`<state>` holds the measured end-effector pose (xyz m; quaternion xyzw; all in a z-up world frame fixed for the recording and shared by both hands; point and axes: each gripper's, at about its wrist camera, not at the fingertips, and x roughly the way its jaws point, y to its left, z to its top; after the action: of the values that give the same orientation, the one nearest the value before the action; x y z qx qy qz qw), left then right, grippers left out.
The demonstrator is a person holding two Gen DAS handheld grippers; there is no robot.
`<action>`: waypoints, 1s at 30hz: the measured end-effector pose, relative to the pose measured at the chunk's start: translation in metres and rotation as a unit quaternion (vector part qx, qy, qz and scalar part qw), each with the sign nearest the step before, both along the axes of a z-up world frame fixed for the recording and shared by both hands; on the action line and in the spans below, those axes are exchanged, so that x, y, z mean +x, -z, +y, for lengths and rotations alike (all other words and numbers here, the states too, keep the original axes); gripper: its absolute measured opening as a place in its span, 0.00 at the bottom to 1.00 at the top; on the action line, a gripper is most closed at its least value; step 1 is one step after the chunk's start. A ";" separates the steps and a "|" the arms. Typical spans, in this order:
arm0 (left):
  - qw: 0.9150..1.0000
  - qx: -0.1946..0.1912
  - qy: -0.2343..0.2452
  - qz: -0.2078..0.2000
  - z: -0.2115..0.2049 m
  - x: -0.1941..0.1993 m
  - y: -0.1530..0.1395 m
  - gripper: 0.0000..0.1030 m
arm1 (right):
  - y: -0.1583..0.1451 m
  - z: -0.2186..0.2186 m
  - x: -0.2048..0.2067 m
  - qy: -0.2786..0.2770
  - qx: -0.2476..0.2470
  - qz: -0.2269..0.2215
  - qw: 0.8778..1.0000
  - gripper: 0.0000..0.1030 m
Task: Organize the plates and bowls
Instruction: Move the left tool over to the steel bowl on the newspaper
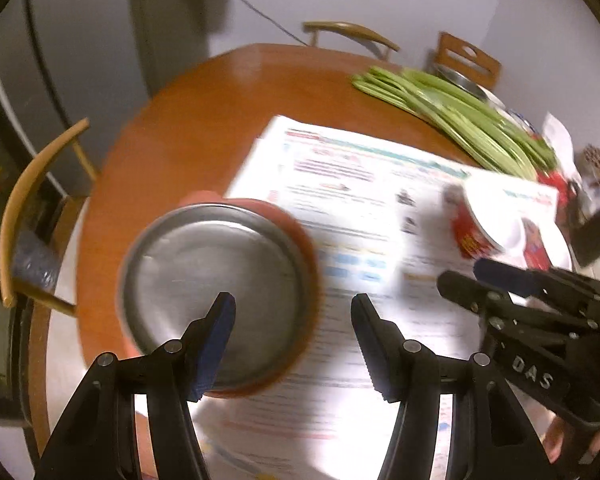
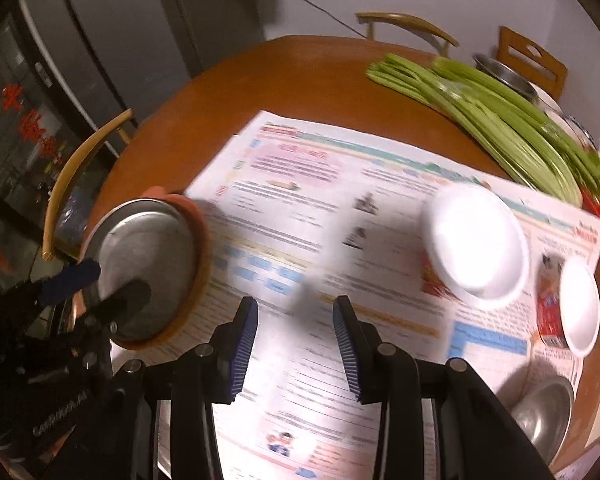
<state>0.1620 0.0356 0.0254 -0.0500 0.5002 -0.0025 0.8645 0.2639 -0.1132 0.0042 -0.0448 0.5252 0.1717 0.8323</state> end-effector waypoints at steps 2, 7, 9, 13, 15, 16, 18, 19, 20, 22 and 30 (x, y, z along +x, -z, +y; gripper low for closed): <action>1.000 0.007 0.010 -0.002 -0.015 -0.001 0.000 0.60 | 0.003 -0.014 -0.001 0.017 -0.001 -0.001 1.000 0.38; 0.999 0.008 0.051 -0.001 -0.056 0.000 0.001 0.60 | 0.001 -0.052 -0.009 0.048 0.007 -0.001 0.999 0.38; 0.998 0.009 0.066 -0.004 -0.072 -0.002 0.001 0.60 | -0.002 -0.067 -0.018 0.057 -0.002 -0.001 0.998 0.38; 0.995 0.002 0.095 -0.004 -0.104 -0.003 0.001 0.60 | -0.010 -0.099 -0.035 0.068 -0.018 -0.015 0.997 0.38; 0.994 0.000 0.109 0.001 -0.121 -0.002 0.002 0.60 | -0.013 -0.122 -0.040 0.087 -0.022 -0.022 0.996 0.38; 0.993 0.002 0.116 0.005 -0.130 -0.002 0.004 0.60 | -0.013 -0.129 -0.041 0.094 -0.021 -0.023 0.995 0.38; 0.992 0.006 0.128 0.009 -0.147 -0.004 0.007 0.60 | -0.013 -0.149 -0.042 0.116 -0.015 -0.024 0.993 0.38; 0.991 0.008 0.135 0.009 -0.155 -0.004 0.008 0.60 | -0.013 -0.157 -0.043 0.123 -0.014 -0.024 0.992 0.38; 0.989 0.012 0.145 0.008 -0.166 -0.006 0.009 0.60 | -0.012 -0.167 -0.045 0.130 -0.012 -0.023 0.991 0.38; 0.987 0.021 0.162 0.005 -0.182 -0.008 0.011 0.60 | -0.009 -0.181 -0.048 0.137 -0.008 -0.023 0.990 0.38; 0.977 0.035 0.210 -0.002 -0.242 -0.020 0.011 0.60 | 0.012 -0.240 -0.063 0.180 0.007 -0.005 0.984 0.38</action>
<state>0.1422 -0.2062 0.0142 0.0864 0.4973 -0.1670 0.8469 0.2005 -0.3529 -0.0074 0.0553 0.5191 0.0219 0.8527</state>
